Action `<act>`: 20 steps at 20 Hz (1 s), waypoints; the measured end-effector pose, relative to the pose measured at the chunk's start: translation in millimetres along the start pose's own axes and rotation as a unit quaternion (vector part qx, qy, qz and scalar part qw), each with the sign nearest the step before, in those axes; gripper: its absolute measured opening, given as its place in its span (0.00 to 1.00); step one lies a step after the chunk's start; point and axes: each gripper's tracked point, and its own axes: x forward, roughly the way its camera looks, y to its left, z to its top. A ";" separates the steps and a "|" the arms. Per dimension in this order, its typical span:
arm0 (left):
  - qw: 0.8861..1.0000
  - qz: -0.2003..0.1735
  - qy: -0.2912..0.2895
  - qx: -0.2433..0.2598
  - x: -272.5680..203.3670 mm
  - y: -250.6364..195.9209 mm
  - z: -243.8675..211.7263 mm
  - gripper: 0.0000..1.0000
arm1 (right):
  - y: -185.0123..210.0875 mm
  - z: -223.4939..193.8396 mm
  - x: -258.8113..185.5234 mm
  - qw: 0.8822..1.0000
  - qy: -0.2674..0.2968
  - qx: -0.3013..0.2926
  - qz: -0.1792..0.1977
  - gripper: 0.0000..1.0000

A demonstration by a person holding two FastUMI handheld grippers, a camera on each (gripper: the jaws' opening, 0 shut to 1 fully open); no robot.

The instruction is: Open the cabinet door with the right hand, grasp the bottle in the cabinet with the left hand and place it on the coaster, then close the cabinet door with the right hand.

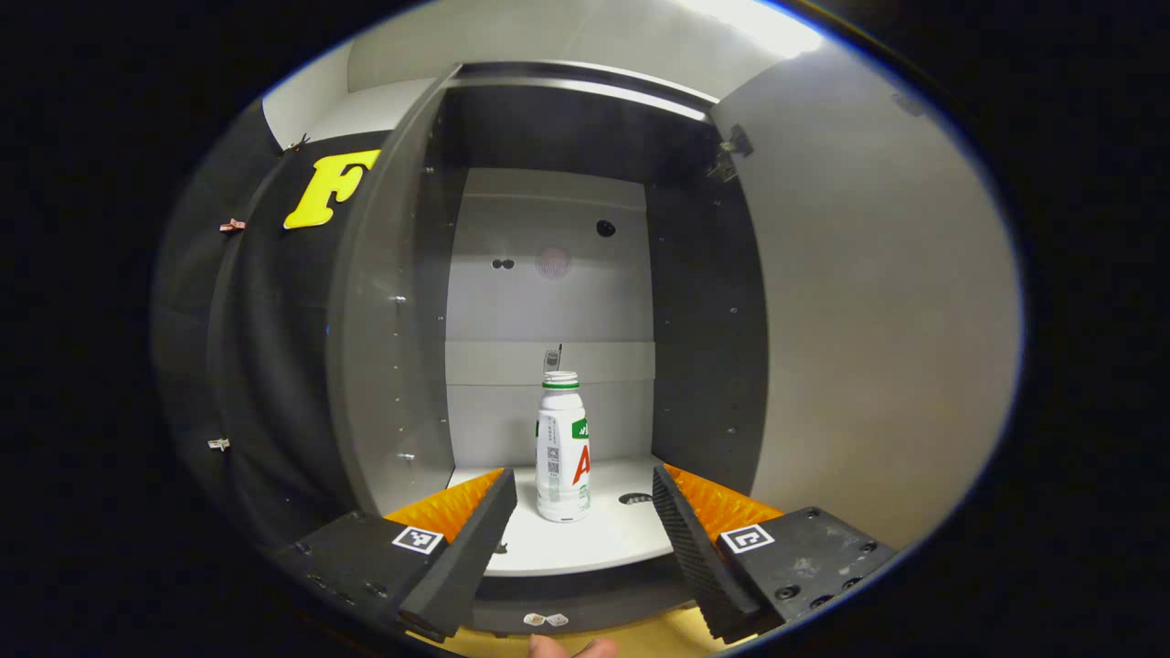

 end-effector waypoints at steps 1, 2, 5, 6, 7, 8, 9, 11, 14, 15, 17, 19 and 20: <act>1.000 0.003 0.005 -0.009 16.2 -0.3 -5.0 0.94 | -5.1 -0.9 -2.1 1.000 0.001 -0.005 -0.009 0.78; 1.000 0.007 0.012 -0.015 31.0 1.0 -11.0 0.94 | -15.4 -0.2 -0.5 1.000 0.001 -0.013 -0.019 0.65; 1.000 0.019 0.018 -0.017 70.8 9.0 -17.4 0.95 | -33.2 3.6 -4.8 0.999 -0.004 -0.016 -0.046 0.94; 0.999 0.025 0.019 -0.021 81.8 12.5 -20.4 0.94 | -38.6 4.3 -3.8 0.999 -0.003 -0.011 -0.053 0.94; 0.999 0.033 0.022 -0.025 92.9 16.2 -22.5 0.95 | -45.4 5.0 -3.3 0.998 -0.002 -0.007 -0.059 0.94; 0.999 0.038 0.025 -0.029 103.4 18.7 -26.6 0.94 | -53.2 5.2 -2.3 0.998 -0.001 -0.006 -0.064 0.94; 0.998 0.039 0.026 -0.032 112.8 21.2 -27.0 0.94 | -59.3 5.7 -2.1 0.998 0.001 -0.006 -0.068 0.94; 0.998 0.043 0.027 -0.036 129.7 27.5 -27.9 0.95 | -63.9 7.4 0.3 0.997 0.002 -0.003 -0.072 0.94; 0.997 0.045 0.033 -0.049 147.7 33.5 -30.1 0.88 | -72.0 7.9 3.0 0.997 0.003 -0.001 -0.075 0.94; 0.997 0.041 0.036 -0.058 151.8 31.2 -30.8 0.87 | -75.3 8.2 4.0 0.997 0.003 -0.003 -0.075 0.94; 0.997 0.032 0.036 -0.062 158.6 29.2 -29.7 0.80 | -76.8 6.8 4.6 0.997 0.006 -0.002 -0.076 0.94; 0.997 0.031 0.040 -0.053 157.5 27.6 -29.1 0.74 | -77.2 7.0 5.8 0.997 0.007 -0.001 -0.074 0.94; 0.997 0.030 0.041 -0.051 154.1 25.5 -28.6 0.72 | -77.7 7.1 5.9 0.997 0.006 -0.001 -0.072 0.94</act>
